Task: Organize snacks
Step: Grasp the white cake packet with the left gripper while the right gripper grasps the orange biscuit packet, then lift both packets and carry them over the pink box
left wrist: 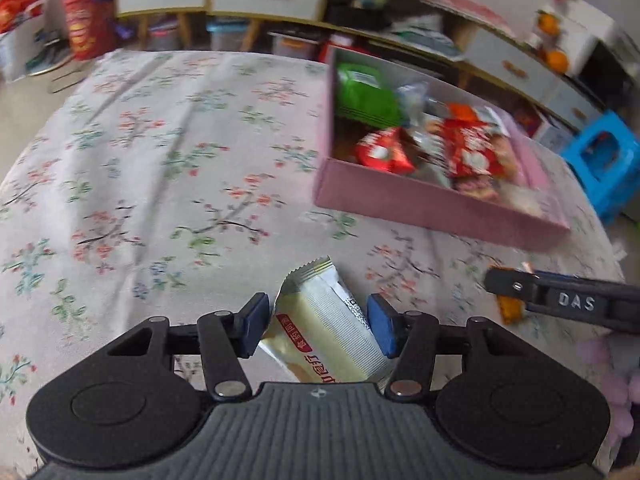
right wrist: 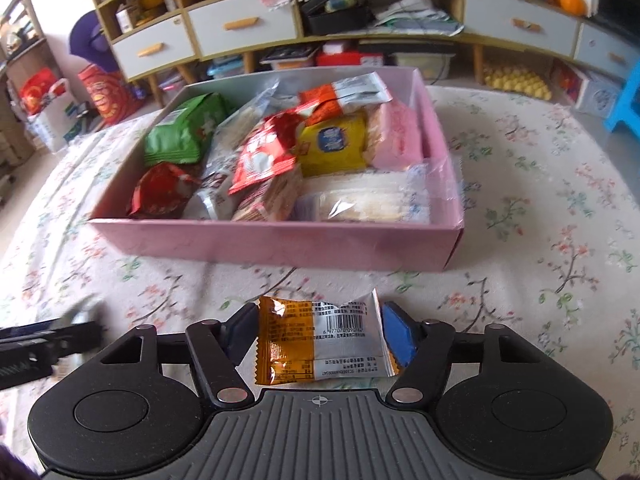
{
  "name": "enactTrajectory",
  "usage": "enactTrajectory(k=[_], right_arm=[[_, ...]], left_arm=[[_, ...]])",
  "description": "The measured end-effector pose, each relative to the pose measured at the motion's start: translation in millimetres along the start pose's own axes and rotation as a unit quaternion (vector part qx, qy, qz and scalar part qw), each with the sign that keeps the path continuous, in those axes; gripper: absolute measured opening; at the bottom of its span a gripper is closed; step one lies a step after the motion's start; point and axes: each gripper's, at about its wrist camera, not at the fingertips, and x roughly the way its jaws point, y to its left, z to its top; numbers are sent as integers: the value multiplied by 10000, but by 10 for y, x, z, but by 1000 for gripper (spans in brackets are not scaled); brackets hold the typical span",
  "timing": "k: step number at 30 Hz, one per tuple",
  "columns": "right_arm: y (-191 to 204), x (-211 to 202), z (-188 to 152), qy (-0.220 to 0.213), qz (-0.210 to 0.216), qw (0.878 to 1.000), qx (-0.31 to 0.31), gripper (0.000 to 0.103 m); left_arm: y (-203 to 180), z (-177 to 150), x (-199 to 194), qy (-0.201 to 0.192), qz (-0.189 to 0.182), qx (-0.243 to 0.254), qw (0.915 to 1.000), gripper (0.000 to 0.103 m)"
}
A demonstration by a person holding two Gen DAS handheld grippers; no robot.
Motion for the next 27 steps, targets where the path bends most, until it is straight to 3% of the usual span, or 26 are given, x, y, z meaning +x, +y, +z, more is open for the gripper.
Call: enactTrajectory(k=[3, 6, 10, 15, 21, 25, 27], right_arm=[[16, -51, -20, 270, 150, 9995, 52, 67], [-13, -110, -39, 338, 300, 9989, 117, 69], [-112, -166, -41, 332, 431, 9979, 351, 77], [-131, -182, -43, 390, 554, 9965, 484, 83], [40, -106, -122, 520, 110, 9986, -2, 83], [150, -75, -165, 482, -220, 9981, -309, 82], [176, -71, -173, 476, -309, 9976, -390, 80]], left_arm=[[-73, -45, -12, 24, -163, 425, 9990, 51], [-114, -78, -34, 14, -4, 544, 9985, 64], [-106, -69, -76, 112, 117, 135, 9998, 85], [-146, -118, -41, 418, 243, -524, 9975, 89], [-231, -184, -29, 341, 655, -759, 9944, 78], [-283, -196, -38, 230, 884, -590, 9941, 61], [-297, -195, -46, 190, 913, -499, 9944, 47]])
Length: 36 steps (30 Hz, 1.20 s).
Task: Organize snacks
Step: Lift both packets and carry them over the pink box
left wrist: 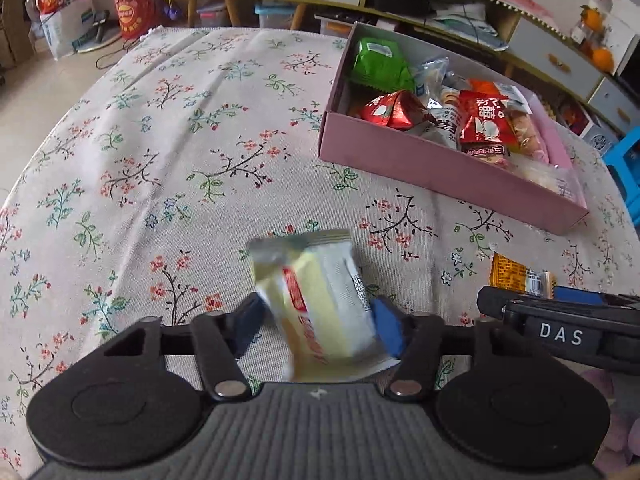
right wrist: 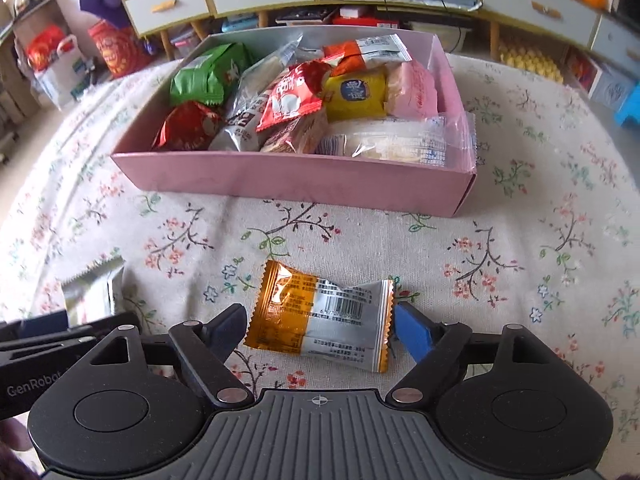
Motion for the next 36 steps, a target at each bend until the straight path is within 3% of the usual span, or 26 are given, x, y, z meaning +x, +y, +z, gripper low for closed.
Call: enactTrajectory(k=[7, 16, 25, 36], right_arm=[[-82, -44, 30, 2, 14, 9998, 204, 63], [-277, -115, 72, 151, 433, 9952, 863, 62], [-430, -312, 128, -37, 791, 9880, 1324, 62], [-786, -506, 285, -654, 1203, 9628, 2328, 62]], left_arm=[[23, 10, -25, 18, -140, 35, 9999, 44], [11, 39, -103, -62, -333, 40, 9994, 44], [-10, 116, -202, -271, -444, 107, 9986, 44], [-35, 370, -297, -624, -834, -39, 9946, 44]])
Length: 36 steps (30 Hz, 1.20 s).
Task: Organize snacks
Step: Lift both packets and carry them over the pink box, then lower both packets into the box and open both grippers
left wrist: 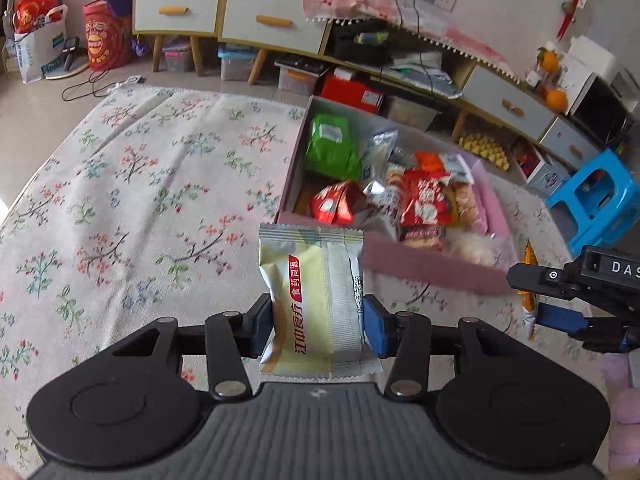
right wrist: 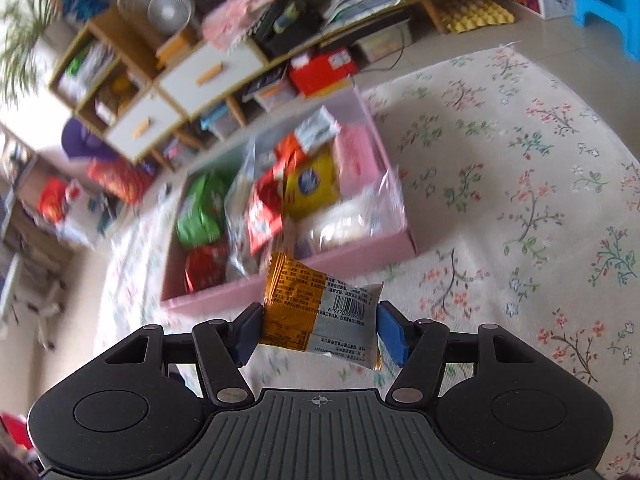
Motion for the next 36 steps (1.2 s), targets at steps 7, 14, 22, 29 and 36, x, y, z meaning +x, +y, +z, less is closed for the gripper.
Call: enactTrajectory(k=[7, 14, 22, 29, 36], right_arm=[[-46, 158, 175, -417, 347, 9979, 363, 62], [-78, 362, 325, -709, 516, 9951, 466, 62], [-173, 528, 419, -877, 577, 9926, 612, 62], [-217, 576, 419, -936, 530, 9926, 558, 64], [-243, 537, 428, -954, 655, 9910, 666, 80]], left_arm=[[-177, 356, 179, -247, -196, 70, 9995, 44], [-315, 441, 545, -409, -438, 332, 9977, 44], [-354, 474, 732, -563, -439, 496, 9962, 44], [-432, 462, 736, -674, -273, 778, 9943, 45], [-472, 435, 703, -815, -108, 974, 9918, 64]])
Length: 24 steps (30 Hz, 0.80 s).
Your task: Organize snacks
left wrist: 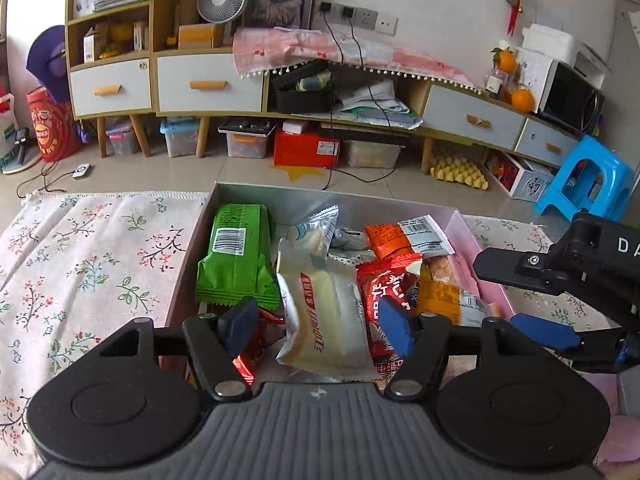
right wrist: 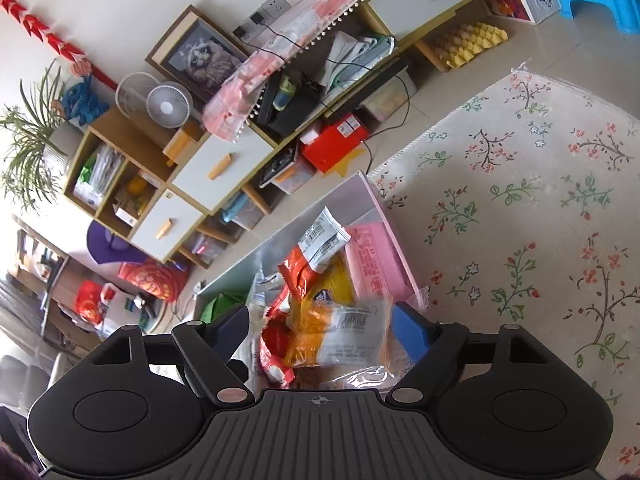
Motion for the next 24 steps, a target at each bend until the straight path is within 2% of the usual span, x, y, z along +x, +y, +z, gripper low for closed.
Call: enactTrajectory(k=[9, 11, 15, 19, 24], right_arm=[[80, -82, 10, 11, -95, 9995, -288, 80], [111, -132, 15, 17, -140, 9990, -428, 80], [167, -284, 2, 46, -336, 9962, -797, 84], [238, -472, -47, 97, -663, 9897, -1264, 88], [399, -710, -215, 282, -1095, 9750, -1912, 90]], left_arm=[[-34, -2, -49, 102, 72, 77, 9999, 75], [-36, -7, -101, 105, 129, 85, 9998, 85], [-41, -26, -255, 128, 262, 154, 9995, 93], [-19, -76, -456, 191, 428, 146, 9988, 102], [38, -180, -697, 450, 563, -32, 9974, 102]])
